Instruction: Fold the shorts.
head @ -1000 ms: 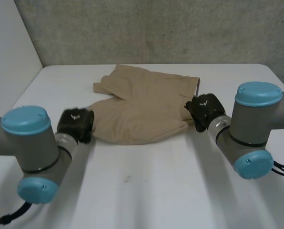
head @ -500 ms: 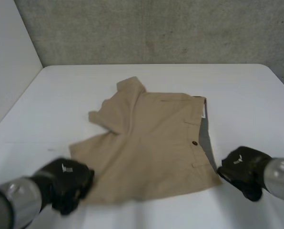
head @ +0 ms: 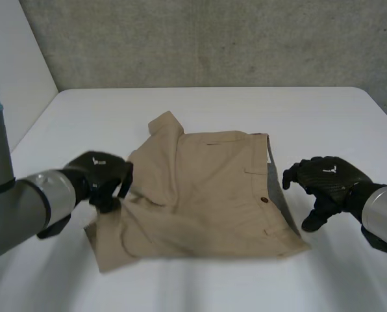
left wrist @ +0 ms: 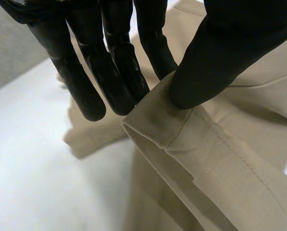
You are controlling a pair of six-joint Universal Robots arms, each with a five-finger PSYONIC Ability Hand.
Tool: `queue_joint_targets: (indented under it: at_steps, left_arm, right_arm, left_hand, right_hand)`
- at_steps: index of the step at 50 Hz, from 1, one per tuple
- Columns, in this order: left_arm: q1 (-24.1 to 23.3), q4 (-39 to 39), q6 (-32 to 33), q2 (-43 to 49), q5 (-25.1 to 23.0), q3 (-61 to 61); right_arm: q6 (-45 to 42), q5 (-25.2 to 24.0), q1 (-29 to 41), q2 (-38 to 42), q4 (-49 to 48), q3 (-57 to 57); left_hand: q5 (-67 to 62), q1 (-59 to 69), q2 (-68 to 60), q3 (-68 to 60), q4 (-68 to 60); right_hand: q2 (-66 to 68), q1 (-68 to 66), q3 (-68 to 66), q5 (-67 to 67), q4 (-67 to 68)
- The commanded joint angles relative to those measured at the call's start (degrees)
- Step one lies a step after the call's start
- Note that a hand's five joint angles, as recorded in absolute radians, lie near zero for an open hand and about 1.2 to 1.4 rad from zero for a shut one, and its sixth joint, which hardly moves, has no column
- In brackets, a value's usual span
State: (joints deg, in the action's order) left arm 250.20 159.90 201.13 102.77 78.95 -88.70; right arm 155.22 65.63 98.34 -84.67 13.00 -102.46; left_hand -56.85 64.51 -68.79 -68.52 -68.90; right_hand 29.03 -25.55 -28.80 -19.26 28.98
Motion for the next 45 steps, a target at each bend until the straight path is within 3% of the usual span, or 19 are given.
queue_joint_targets:
  at_steps: [1,16,23,28,30,36,40,45]
  left_arm:
    - [0.11,2.34,-3.72,2.52,2.00,3.00]
    - [0.81,3.04,-4.07,5.34,2.17,4.06]
    - [1.34,3.04,-4.16,5.25,2.26,3.97]
    - [1.17,2.87,-4.16,5.07,2.26,3.19]
    - [1.08,2.69,-4.16,4.81,2.35,2.48]
    - [0.64,1.82,-3.81,3.93,2.00,-0.06]
    - [0.55,0.15,-3.55,2.35,1.74,-2.26]
    - [0.20,-0.73,-3.63,1.12,1.38,-4.20]
  right_arm:
    - [2.19,-0.07,0.37,0.03,0.01,-4.33]
    - [2.10,0.20,3.44,11.19,-8.07,-4.24]
    - [2.19,0.90,5.02,13.13,-11.24,-3.28]
    - [2.10,2.57,5.55,10.85,-11.07,-2.75]
    - [1.75,3.27,5.46,6.03,-10.19,-2.75]
    - [-7.54,3.27,4.76,-2.16,1.83,-2.49]
    - [-22.19,4.15,1.96,-4.97,15.52,-2.92]
    - [-32.69,5.74,-2.62,-5.85,24.17,-3.80]
  left_hand:
    - [-13.15,15.49,-11.21,-11.48,-11.10]
    - [-13.15,15.49,-11.21,-11.48,-11.10]
    - [-13.15,15.49,-11.21,-11.48,-11.10]
    - [-13.15,15.49,-11.21,-11.48,-11.10]
    - [-13.15,15.49,-11.21,-11.48,-11.10]
    - [-13.15,15.49,-11.21,-11.48,-11.10]
    - [-13.15,15.49,-11.21,-11.48,-11.10]
    - [-13.15,15.49,-11.21,-11.48,-11.10]
  right_hand:
    - [-4.81,1.33,4.58,5.03,-4.75]
    - [2.06,-5.54,-2.29,-1.84,2.12]
    - [50.90,-54.38,-51.13,-50.68,50.96]
    - [50.97,-54.45,-51.20,-50.74,51.02]
    - [50.97,-54.45,-51.20,-50.74,51.02]
    - [50.97,-54.45,-51.20,-50.74,51.02]
    - [50.97,-54.45,-51.20,-50.74,51.02]
    - [50.97,-54.45,-51.20,-50.74,51.02]
